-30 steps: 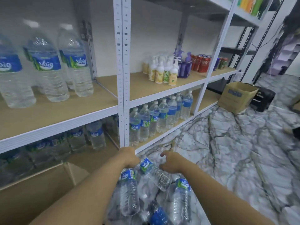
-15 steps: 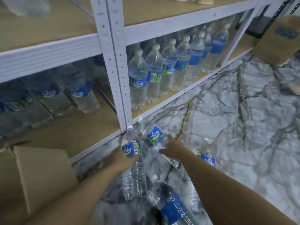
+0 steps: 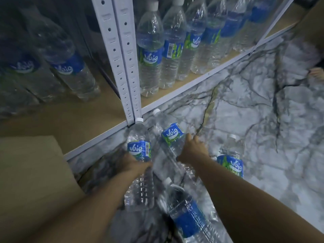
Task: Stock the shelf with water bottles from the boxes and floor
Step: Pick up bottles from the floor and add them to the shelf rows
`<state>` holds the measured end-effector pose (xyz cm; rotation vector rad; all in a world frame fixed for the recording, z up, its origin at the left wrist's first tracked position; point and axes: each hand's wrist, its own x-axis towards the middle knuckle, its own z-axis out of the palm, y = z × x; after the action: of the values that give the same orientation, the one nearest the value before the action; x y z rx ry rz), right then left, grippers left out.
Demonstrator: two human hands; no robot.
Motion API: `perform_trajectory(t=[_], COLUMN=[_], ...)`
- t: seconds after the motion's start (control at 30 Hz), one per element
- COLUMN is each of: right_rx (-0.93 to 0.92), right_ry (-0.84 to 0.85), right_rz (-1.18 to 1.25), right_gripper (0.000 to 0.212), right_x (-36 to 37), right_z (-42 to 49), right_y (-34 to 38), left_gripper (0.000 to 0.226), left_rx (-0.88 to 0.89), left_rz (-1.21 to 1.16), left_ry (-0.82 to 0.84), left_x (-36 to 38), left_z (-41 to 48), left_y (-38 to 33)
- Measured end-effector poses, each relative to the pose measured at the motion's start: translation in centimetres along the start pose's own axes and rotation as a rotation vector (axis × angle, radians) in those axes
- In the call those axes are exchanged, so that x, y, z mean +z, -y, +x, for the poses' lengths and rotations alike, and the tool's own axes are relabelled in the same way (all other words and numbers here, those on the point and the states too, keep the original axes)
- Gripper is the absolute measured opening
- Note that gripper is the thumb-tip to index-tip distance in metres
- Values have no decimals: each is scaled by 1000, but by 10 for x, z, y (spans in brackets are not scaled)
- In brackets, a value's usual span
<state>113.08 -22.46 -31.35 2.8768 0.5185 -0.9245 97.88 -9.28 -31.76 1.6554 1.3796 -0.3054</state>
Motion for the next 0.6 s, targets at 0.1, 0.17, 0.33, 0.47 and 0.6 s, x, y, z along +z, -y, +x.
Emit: perform_trajectory(t=[0.1, 0.17, 0.33, 0.47, 0.6], right_rx=[48, 17, 67, 88, 84], right_ry=[145, 232, 97, -23, -119], right_rz=[16, -22, 382, 445, 487], right_gripper=[111, 109, 113, 88, 92], right_x=[9, 17, 25, 28, 20], right_z=[-2, 1, -8, -15, -29], right_y=[-9, -15, -23, -24, -24], left_gripper=[73, 82, 86, 81, 56], left_rx=[-38, -52, -52, -71, -60], left_rz=[117, 133, 52, 23, -52], left_ry=[-24, -47, -96, -105, -33], left_x=[1, 1, 7, 6, -10], left_z=[4, 10, 18, 11, -13], left_y=[11, 18, 29, 22, 3])
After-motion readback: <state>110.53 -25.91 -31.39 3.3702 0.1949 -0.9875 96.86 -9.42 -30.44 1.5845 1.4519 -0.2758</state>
